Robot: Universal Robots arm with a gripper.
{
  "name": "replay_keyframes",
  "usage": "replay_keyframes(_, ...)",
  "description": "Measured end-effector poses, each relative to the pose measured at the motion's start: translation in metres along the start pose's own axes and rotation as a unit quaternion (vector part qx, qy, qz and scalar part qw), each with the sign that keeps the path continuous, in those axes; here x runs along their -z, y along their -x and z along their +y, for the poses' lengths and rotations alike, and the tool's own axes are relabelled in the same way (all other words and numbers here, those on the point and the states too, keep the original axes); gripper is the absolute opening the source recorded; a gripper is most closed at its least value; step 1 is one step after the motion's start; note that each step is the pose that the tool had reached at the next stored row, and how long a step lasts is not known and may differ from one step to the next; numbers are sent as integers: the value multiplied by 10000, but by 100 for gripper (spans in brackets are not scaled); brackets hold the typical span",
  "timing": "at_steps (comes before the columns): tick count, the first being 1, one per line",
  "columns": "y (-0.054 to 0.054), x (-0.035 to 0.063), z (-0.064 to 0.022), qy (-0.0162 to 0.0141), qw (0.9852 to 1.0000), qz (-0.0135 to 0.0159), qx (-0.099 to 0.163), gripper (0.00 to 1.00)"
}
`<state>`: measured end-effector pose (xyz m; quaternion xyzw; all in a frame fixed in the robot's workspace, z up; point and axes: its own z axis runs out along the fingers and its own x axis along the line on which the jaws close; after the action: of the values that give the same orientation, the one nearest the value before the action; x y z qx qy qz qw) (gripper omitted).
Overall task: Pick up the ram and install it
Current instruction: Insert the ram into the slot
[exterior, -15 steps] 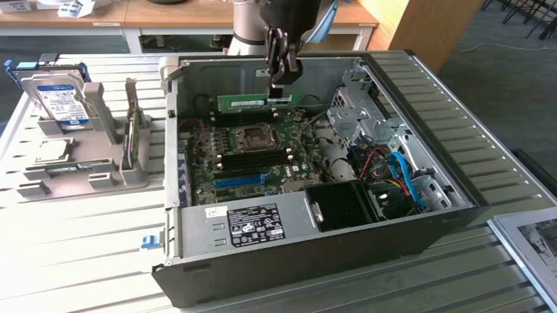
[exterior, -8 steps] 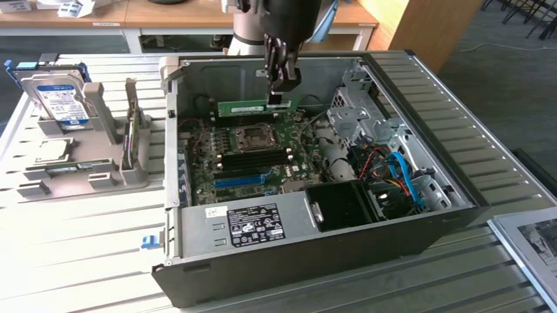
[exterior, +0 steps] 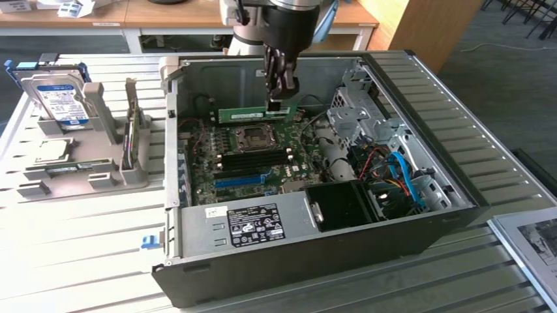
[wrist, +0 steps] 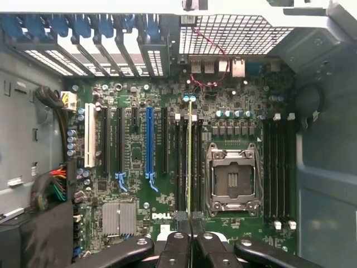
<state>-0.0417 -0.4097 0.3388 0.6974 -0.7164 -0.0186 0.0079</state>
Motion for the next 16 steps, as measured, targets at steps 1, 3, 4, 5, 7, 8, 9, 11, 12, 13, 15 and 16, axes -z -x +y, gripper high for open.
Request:
replay_keyframes(1, 0, -18, -1, -1, 10000, 0, 0, 12)
replay_keyframes(3, -1, -56, -2, -2, 10000, 0, 0, 12)
replay_keyframes(4, -1, -73, -3, -2, 10000, 0, 0, 12)
replay_keyframes(5, -2, -91, -3, -2, 10000, 0, 0, 12)
replay_keyframes(7, -2, -126, -5, -4, 10000, 0, 0, 12)
replay_keyframes(8, -3, -146, -5, -5, 10000, 1, 0, 12)
replay_keyframes(9, -3, -164, -6, -5, 10000, 0, 0, 12)
replay_keyframes(11, -3, -200, -8, -7, 10000, 0, 0, 12)
replay_keyframes(12, -3, -218, -8, -8, 10000, 0, 0, 12)
replay_keyframes(13, -4, -236, -9, -8, 10000, 0, 0, 12)
replay_keyframes(15, -4, -273, -10, -9, 10000, 0, 0, 12)
replay_keyframes(16, -5, -291, -11, -9, 10000, 0, 0, 12)
